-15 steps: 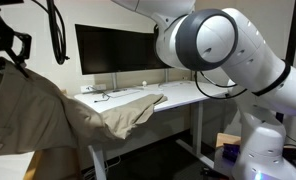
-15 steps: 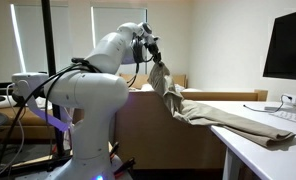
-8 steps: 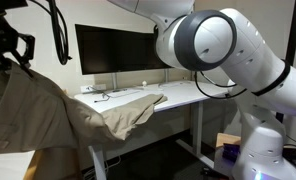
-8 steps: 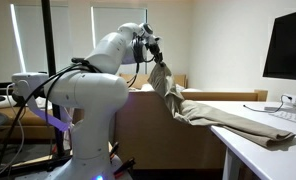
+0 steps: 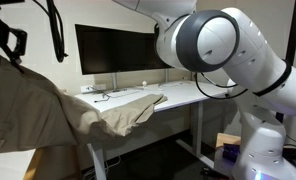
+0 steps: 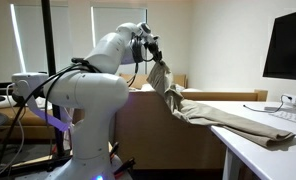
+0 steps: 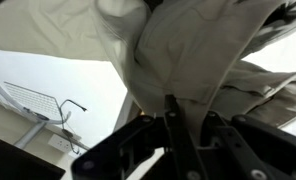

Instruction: Remove the trousers from the table and put them on the headrest of the couch

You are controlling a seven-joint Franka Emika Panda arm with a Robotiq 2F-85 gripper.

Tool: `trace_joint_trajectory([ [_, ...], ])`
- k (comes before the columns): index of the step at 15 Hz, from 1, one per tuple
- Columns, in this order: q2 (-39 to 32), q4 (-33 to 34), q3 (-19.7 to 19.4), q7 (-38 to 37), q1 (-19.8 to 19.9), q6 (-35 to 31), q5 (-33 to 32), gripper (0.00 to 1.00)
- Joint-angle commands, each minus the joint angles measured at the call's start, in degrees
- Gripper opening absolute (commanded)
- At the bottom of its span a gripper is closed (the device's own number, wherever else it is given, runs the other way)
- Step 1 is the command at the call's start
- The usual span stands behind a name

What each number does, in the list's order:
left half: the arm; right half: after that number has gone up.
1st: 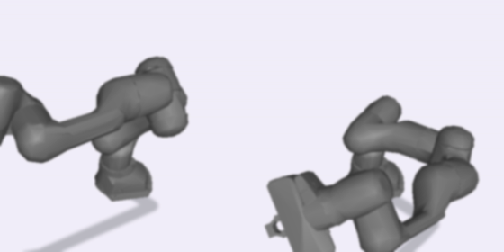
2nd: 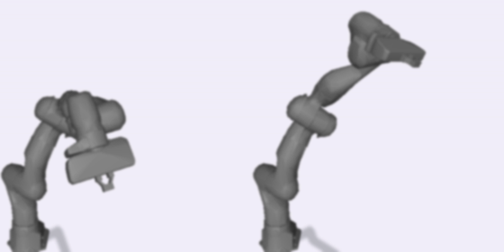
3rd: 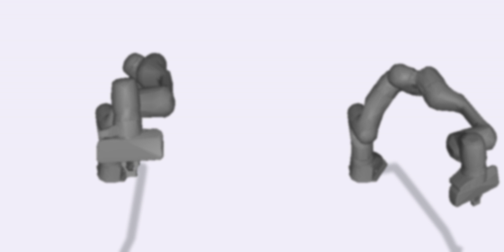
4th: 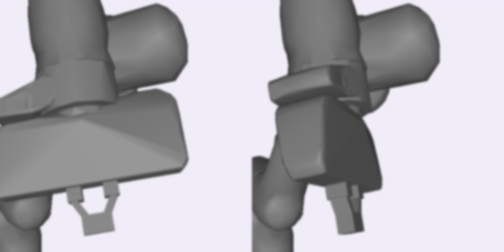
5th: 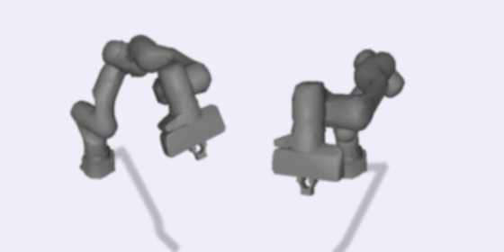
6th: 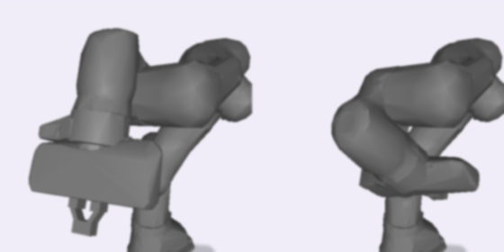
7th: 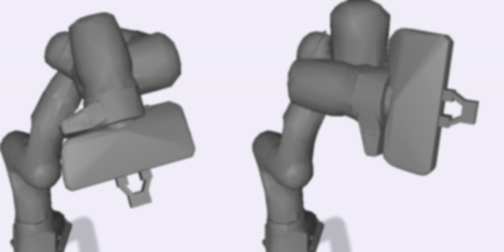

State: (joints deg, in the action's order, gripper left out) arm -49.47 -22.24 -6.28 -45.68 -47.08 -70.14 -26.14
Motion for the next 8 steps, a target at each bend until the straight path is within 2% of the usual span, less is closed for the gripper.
trace_joint_trajectory([
  [1,3.27,0.28,2.12,2.65,1.00,-8.05,2.24,0.07],
  [3,4.19,1.54,1.34,2.94,1.62,-12.15,5.77,0.07],
  [8,4.74,2.31,4.84,4.92,6.67,-22.59,15.15,0.07],
])
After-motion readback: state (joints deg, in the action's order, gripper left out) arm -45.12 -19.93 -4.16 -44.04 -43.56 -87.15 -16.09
